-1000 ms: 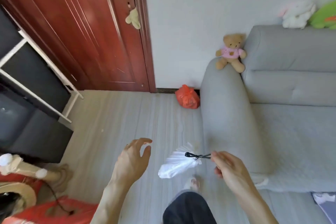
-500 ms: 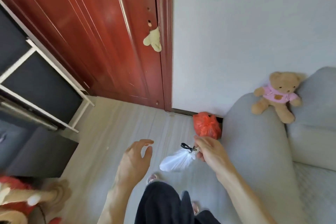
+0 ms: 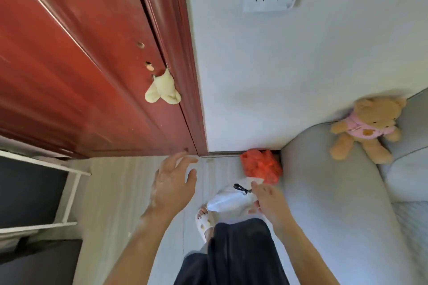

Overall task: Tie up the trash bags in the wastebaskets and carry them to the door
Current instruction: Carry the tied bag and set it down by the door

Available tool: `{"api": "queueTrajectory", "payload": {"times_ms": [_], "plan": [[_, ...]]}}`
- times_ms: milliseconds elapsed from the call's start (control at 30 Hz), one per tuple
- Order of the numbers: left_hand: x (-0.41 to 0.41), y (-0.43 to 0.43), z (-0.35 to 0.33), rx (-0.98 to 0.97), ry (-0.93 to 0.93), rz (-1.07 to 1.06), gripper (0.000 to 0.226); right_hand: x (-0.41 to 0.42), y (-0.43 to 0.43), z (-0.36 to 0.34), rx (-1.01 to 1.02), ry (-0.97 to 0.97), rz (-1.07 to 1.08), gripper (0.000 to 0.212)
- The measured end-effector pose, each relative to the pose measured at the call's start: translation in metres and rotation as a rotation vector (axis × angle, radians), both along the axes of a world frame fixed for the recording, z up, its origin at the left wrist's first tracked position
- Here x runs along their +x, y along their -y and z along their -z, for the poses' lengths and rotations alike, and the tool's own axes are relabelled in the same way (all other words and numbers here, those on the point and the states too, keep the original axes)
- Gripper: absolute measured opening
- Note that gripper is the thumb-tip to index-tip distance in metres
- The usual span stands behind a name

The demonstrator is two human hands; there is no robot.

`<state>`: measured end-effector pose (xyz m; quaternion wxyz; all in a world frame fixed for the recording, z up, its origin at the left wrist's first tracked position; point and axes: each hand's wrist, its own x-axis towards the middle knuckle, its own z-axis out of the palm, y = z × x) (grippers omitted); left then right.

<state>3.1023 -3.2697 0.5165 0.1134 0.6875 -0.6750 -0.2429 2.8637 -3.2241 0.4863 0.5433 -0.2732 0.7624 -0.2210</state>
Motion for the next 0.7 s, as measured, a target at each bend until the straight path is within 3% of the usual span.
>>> {"api": "queueTrajectory", "payload": {"times_ms": [300,600,700], "plan": [[-0.021,0.123,0.016,-0.340,0.133,0.104,0.075,0.005,0.091,0.047,-0.032,-0.040,-0.022,0.038],[-0.033,0.180,0.057,-0.315,0.401,0.145,0.087,0.015,0.191,0.100,-0.062,-0.189,-0.238,0.031],[-0.025,0.182,0.064,-0.321,0.451,0.149,0.090,0.013,0.220,0.140,0.087,-0.146,-0.166,0.035]]}}
